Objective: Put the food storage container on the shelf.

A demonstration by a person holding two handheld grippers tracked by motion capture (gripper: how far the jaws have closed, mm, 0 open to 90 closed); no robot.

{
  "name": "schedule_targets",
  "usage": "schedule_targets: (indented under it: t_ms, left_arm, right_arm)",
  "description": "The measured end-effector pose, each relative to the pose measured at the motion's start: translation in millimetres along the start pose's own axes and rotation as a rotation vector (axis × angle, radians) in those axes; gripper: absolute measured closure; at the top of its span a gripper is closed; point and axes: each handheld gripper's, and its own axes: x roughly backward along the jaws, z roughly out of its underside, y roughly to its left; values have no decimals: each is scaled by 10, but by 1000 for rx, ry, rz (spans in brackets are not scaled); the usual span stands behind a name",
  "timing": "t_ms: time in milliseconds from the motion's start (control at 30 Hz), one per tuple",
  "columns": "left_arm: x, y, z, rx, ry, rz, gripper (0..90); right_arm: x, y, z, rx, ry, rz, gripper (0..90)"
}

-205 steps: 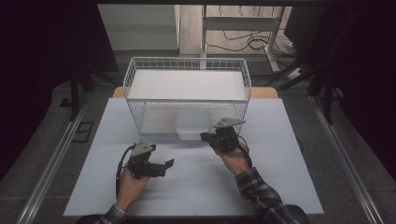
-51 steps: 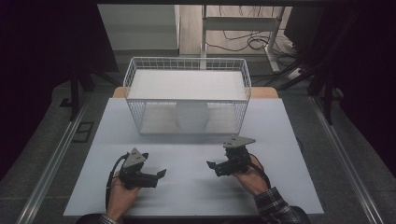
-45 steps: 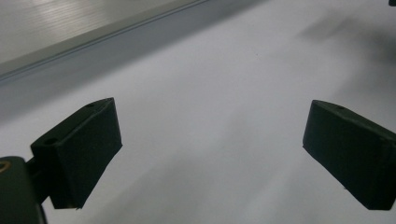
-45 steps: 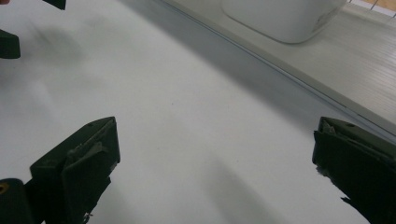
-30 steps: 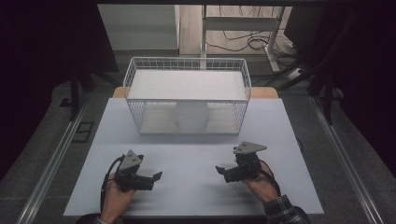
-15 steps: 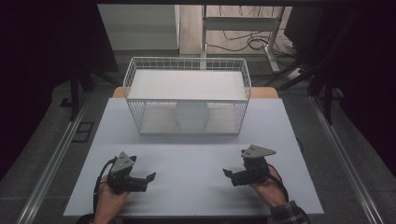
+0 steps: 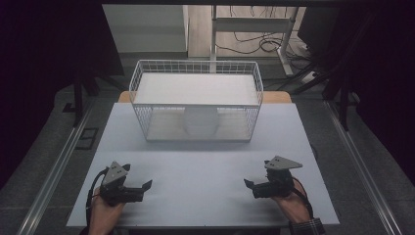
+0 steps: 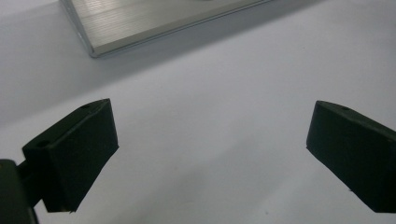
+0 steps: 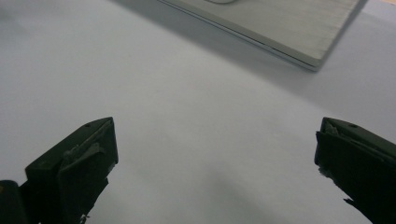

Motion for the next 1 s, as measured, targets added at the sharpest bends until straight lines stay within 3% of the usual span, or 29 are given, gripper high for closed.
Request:
schedule_targets:
  t_ms: [533,1000]
  left_arm:
    - [53,62,80,15,2,-8,16]
    - [-37,106,152,48,87,18,12]
  right_arm:
    - [229,-143,248,-72,-2,67,0]
    - [280,-193,420,-97,62,96,0]
